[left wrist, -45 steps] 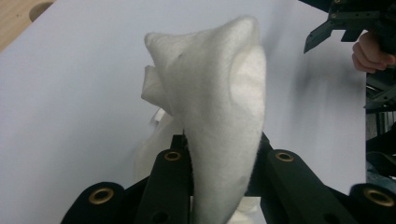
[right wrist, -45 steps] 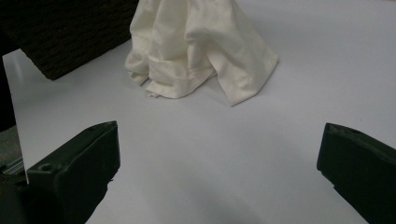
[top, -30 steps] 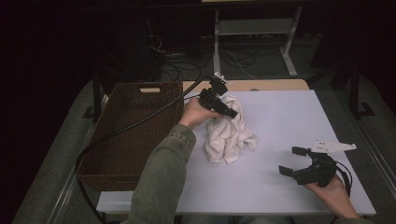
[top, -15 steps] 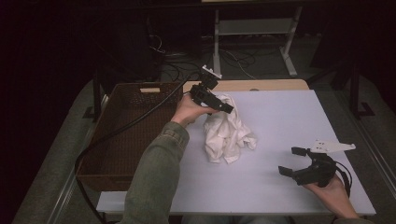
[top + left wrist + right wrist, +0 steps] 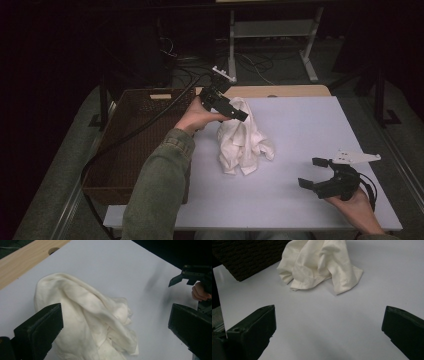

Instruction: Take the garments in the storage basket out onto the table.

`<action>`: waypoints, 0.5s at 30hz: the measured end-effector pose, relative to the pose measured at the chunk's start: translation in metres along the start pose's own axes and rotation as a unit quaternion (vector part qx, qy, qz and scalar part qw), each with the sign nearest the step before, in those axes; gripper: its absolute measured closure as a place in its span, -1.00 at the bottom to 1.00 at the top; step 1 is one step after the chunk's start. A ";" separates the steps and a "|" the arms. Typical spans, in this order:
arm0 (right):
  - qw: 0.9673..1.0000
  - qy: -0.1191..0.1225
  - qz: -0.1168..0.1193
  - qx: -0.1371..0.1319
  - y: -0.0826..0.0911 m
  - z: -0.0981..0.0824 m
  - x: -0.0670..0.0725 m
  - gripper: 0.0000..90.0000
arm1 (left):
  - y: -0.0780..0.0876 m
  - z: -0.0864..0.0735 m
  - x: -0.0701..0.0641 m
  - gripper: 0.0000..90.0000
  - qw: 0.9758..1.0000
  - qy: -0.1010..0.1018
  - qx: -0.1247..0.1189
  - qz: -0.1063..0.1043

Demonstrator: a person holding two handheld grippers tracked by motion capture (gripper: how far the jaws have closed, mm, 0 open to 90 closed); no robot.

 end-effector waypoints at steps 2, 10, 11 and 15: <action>1.000 0.000 0.000 0.000 0.000 0.000 0.000 -1.00 | 0.004 -0.001 -0.004 -1.00 1.000 -0.001 -0.012 0.005; 1.000 0.000 -0.001 0.000 0.000 0.000 0.000 -1.00 | 0.028 -0.005 -0.005 -1.00 0.999 -0.009 -0.031 0.020; 1.000 0.001 -0.001 0.000 0.000 0.000 0.000 -1.00 | 0.032 -0.006 -0.006 -1.00 0.999 -0.010 -0.034 0.021; 1.000 0.000 -0.001 0.002 0.000 0.000 0.000 -1.00 | 0.044 -0.010 -0.004 -1.00 0.999 -0.015 -0.040 0.026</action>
Point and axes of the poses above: each handheld gripper's, and its own axes: y roughly backward along the jaws, z roughly out of its top, x roughly to its left, the point moved 4 cm from there along -y, roughly forward along the jaws, and after that the axes turned 11 degrees about y, right-handed, at the moved point
